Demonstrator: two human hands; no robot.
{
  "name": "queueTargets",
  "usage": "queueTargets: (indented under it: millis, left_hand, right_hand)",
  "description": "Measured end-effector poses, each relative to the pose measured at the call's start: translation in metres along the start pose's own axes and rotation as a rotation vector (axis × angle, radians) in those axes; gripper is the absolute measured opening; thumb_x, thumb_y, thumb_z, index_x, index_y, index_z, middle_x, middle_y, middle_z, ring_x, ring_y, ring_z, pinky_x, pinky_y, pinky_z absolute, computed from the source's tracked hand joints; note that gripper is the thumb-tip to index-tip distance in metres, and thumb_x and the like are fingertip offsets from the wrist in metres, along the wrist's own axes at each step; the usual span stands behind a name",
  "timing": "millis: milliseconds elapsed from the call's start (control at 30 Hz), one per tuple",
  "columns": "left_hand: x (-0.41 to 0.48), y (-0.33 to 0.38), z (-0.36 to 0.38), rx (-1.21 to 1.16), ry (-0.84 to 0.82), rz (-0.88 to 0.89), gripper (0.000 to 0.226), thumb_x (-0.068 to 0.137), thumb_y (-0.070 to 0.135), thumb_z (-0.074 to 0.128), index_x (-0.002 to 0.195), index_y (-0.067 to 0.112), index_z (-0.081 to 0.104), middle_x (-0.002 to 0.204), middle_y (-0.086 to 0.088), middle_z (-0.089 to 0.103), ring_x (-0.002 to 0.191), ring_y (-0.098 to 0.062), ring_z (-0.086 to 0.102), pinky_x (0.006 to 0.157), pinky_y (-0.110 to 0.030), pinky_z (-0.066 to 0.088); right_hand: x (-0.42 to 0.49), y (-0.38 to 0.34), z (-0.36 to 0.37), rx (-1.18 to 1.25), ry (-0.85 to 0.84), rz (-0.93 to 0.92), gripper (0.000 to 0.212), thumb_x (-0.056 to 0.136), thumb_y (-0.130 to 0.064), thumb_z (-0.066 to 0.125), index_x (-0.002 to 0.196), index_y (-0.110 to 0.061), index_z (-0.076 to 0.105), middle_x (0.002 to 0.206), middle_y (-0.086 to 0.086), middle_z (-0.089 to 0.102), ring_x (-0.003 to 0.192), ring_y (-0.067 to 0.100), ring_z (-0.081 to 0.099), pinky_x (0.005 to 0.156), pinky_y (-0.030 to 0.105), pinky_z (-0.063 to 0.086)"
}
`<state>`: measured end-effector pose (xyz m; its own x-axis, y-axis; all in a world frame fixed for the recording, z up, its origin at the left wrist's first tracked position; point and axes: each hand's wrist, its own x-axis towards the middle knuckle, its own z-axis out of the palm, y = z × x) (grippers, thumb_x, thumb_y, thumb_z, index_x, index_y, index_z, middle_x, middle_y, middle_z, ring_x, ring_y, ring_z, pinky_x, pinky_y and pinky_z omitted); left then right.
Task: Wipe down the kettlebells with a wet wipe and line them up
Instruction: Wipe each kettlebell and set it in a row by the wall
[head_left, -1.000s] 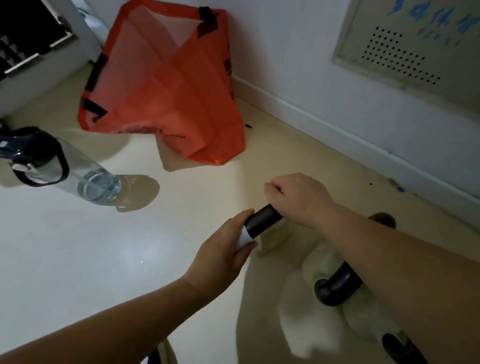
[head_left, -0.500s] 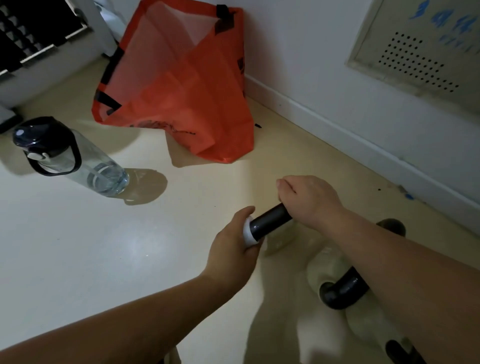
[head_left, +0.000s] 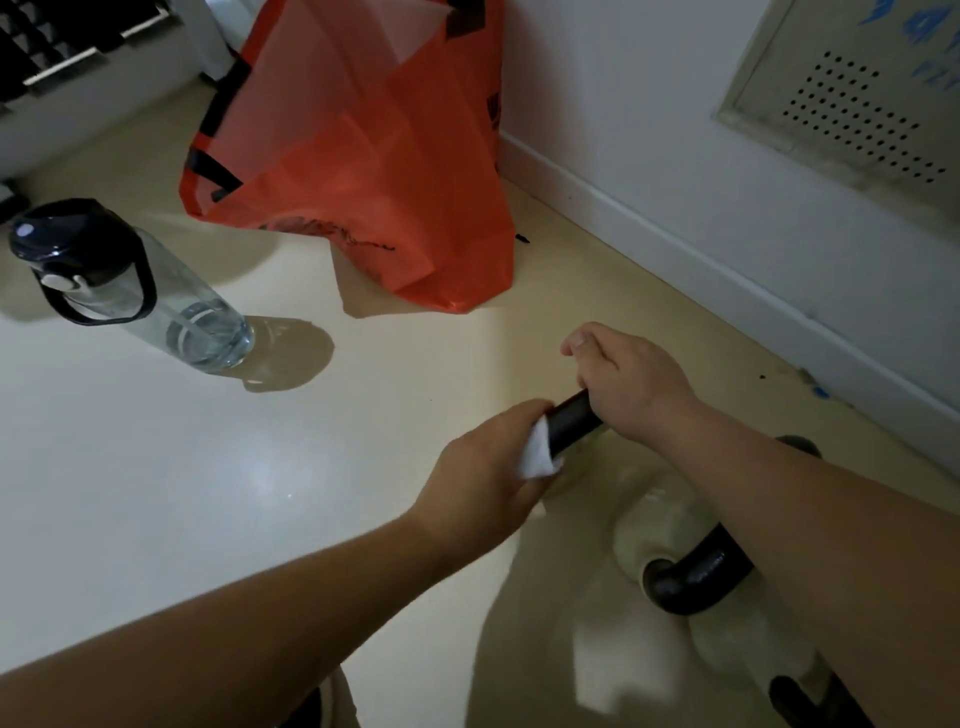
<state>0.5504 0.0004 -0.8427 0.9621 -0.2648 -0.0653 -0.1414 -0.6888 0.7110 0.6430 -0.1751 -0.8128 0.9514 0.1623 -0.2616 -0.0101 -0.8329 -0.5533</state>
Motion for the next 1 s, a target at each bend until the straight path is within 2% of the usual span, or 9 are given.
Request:
queueTargets:
  millis: [167, 333, 400, 467, 567, 733, 800, 867, 1000]
  left_hand:
    - [-0.049, -0.034, 0.003, -0.153, 0.015, -0.136, 0.045, 0.1, 0.038, 0.056, 0.119, 0.07, 0.031, 0.112, 0.027, 0.056, 0.101, 0.003, 0.056, 0.088, -0.016, 0.048]
    - [-0.013, 0.003, -0.004, -0.025, 0.052, -0.03, 0.041, 0.098, 0.042, 0.059, 0.135, 0.032, 0.044, 0.117, 0.012, 0.059, 0.09, -0.005, 0.055, 0.078, -0.014, 0.045]
    - [0.01, 0.016, -0.013, 0.14, -0.051, 0.015, 0.046, 0.098, 0.048, 0.055, 0.137, 0.027, 0.044, 0.114, 0.008, 0.065, 0.085, -0.014, 0.061, 0.074, -0.027, 0.052]
    - [0.041, 0.031, -0.019, 0.212, -0.2, 0.005, 0.04, 0.097, 0.044, 0.057, 0.13, 0.022, 0.049, 0.104, 0.003, 0.067, 0.081, -0.019, 0.063, 0.071, -0.036, 0.053]
    - [0.076, 0.052, -0.018, 0.061, -0.385, -0.009, 0.018, 0.095, 0.022, 0.059, 0.106, 0.011, 0.066, 0.089, -0.009, 0.069, 0.069, -0.017, 0.059, 0.062, -0.031, 0.048]
    - [0.027, 0.037, -0.013, 0.213, -0.076, 0.069, 0.043, 0.1, 0.052, 0.045, 0.134, 0.025, 0.05, 0.104, 0.001, 0.071, 0.083, -0.021, 0.067, 0.071, -0.037, 0.055]
    - [-0.001, 0.025, -0.02, 0.224, -0.09, 0.056, 0.052, 0.102, 0.056, 0.031, 0.146, 0.027, 0.039, 0.121, 0.003, 0.066, 0.095, -0.019, 0.067, 0.081, -0.036, 0.055]
    - [-0.015, 0.018, -0.031, 0.207, -0.179, 0.004, 0.066, 0.099, 0.062, 0.017, 0.155, 0.027, 0.025, 0.138, 0.004, 0.057, 0.106, -0.016, 0.065, 0.091, -0.035, 0.054]
    - [0.019, 0.048, -0.032, 0.305, -0.293, -0.042, 0.05, 0.105, 0.053, 0.023, 0.142, 0.021, 0.034, 0.12, -0.005, 0.062, 0.091, -0.022, 0.064, 0.082, -0.041, 0.054]
  right_hand:
    - [0.001, 0.001, 0.004, 0.041, 0.036, 0.009, 0.042, 0.109, -0.04, 0.027, 0.108, -0.026, 0.067, 0.091, -0.002, 0.067, 0.091, 0.023, 0.06, 0.085, 0.039, 0.049]
    - [0.007, -0.002, 0.004, 0.024, 0.071, 0.021, 0.042, 0.109, -0.04, 0.027, 0.104, -0.024, 0.066, 0.093, 0.003, 0.068, 0.09, 0.025, 0.06, 0.086, 0.04, 0.049]
    - [0.008, -0.001, 0.005, 0.035, 0.082, 0.022, 0.042, 0.109, -0.039, 0.028, 0.103, -0.023, 0.066, 0.092, 0.004, 0.069, 0.091, 0.026, 0.061, 0.085, 0.04, 0.049]
    - [0.008, -0.002, 0.005, 0.049, 0.09, 0.023, 0.042, 0.109, -0.039, 0.028, 0.104, -0.023, 0.067, 0.094, 0.002, 0.069, 0.094, 0.026, 0.061, 0.082, 0.038, 0.046]
    - [0.004, -0.002, 0.003, 0.061, 0.076, 0.036, 0.045, 0.109, -0.042, 0.026, 0.112, -0.025, 0.068, 0.108, 0.002, 0.071, 0.098, 0.023, 0.058, 0.083, 0.034, 0.039]
    - [-0.003, -0.009, -0.007, 0.211, -0.062, 0.09, 0.062, 0.105, -0.06, 0.016, 0.137, -0.025, 0.057, 0.131, 0.001, 0.063, 0.122, 0.022, 0.056, 0.107, 0.044, 0.042]
    - [-0.007, -0.005, -0.015, 0.274, -0.078, 0.111, 0.063, 0.104, -0.064, 0.019, 0.12, -0.02, 0.062, 0.117, 0.002, 0.063, 0.111, 0.022, 0.059, 0.096, 0.041, 0.046]
    - [-0.014, 0.008, -0.025, 0.088, -0.044, 0.067, 0.054, 0.104, -0.062, 0.023, 0.093, -0.021, 0.058, 0.096, 0.001, 0.059, 0.09, 0.021, 0.061, 0.077, 0.036, 0.047]
    - [-0.035, 0.033, -0.046, -0.141, -0.033, 0.087, 0.05, 0.106, -0.056, 0.024, 0.083, -0.025, 0.056, 0.082, -0.002, 0.061, 0.073, 0.013, 0.057, 0.062, 0.03, 0.039]
